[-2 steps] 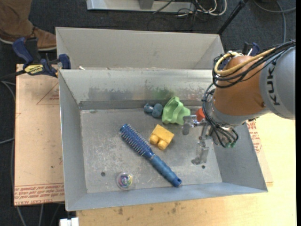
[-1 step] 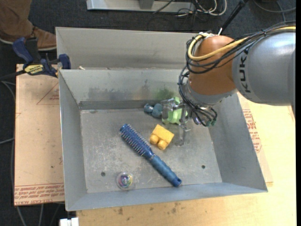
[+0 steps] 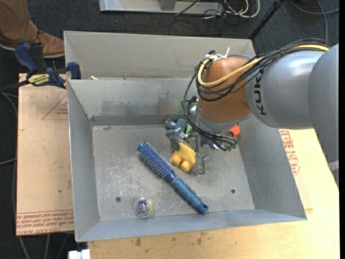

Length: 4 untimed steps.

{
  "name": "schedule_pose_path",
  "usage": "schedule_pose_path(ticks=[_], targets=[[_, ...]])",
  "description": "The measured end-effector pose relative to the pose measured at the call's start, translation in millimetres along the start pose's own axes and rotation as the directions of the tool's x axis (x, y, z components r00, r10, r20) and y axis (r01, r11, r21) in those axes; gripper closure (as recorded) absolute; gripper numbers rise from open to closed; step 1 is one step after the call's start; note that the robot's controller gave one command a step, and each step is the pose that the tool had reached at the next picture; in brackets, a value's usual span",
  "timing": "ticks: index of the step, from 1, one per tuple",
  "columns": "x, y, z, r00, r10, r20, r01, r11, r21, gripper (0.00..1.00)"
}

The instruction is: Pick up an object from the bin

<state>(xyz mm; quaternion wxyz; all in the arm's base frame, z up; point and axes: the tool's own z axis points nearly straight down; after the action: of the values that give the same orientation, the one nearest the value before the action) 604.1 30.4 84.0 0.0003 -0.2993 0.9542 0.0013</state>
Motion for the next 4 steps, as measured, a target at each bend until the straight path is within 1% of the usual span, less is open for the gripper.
schedule_pose_path(ticks=[1, 2, 3, 4], targets=[[-2.3, -1.6, -5.1, 1.000, 0.001, 0.006, -0.001, 1.000, 0.004, 1.00], [10.8, 3.9, -87.3, 1.000, 0.004, 0.008, -0.004, 1.000, 0.007, 1.00], [3.7, 27.5, -38.3, 0.999, 0.055, -0.002, -0.055, 0.999, -0.002, 1.00], [12.8, 31.8, -46.9, 0.869, 0.494, 0.001, -0.494, 0.869, 0.001, 1.00]])
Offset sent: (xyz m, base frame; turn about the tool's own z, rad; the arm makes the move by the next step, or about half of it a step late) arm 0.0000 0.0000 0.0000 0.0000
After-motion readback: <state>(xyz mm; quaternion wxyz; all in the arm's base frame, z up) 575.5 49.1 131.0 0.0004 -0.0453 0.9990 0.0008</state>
